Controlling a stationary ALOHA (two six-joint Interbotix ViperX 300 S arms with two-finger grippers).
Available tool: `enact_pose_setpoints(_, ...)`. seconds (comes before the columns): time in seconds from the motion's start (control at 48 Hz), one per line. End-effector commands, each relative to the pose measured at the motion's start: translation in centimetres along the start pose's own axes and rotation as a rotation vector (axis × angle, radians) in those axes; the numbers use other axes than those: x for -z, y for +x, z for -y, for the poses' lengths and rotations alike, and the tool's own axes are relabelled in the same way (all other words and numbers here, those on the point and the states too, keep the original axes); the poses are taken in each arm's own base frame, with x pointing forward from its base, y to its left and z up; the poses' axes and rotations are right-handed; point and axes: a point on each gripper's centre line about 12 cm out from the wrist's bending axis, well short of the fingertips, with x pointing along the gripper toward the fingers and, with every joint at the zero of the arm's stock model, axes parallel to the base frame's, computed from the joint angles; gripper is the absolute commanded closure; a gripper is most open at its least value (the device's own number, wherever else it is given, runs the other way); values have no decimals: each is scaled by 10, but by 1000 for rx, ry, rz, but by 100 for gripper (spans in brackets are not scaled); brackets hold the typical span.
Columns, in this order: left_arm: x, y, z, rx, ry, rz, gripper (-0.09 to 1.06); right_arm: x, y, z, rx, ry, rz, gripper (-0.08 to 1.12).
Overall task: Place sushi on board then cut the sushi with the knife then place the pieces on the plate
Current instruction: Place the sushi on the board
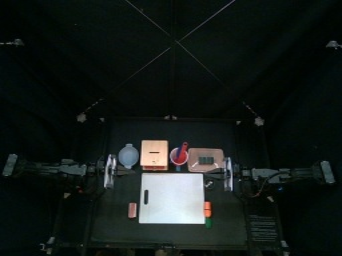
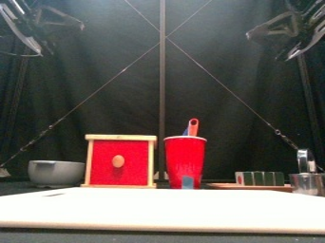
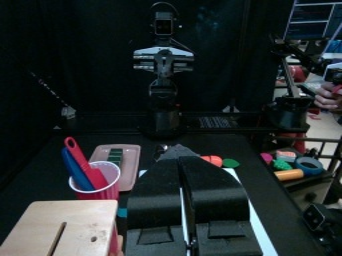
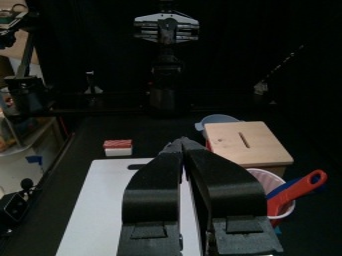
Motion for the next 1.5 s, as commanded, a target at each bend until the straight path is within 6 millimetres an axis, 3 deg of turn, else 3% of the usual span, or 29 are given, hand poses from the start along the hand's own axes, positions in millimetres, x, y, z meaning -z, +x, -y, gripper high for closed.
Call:
enact_pose_setpoints(0.021,7,8,0,0,7,-32,100,1,3,5,23,13,-6,105)
enact_pose_setpoints(0.312,23,24,2,19,44,-58,98,21,9,39,210,154,-136,101)
enact_pose_setpoints(0.667,40,37,6,55,101,-89,98,55,2,77,373,156,-499,96)
enact_pose_setpoints(0.792,49,39,3,46,101,-123,98,60,-1,83,394,111,-565,82)
enact_pose_setpoints(1.229,64,47,-4,19,95,-184,98,79,2,94,391,-11,-719,3)
enact_pose_setpoints(1.5,66,48,-5,14,95,-195,98,102,14,108,399,9,-919,0)
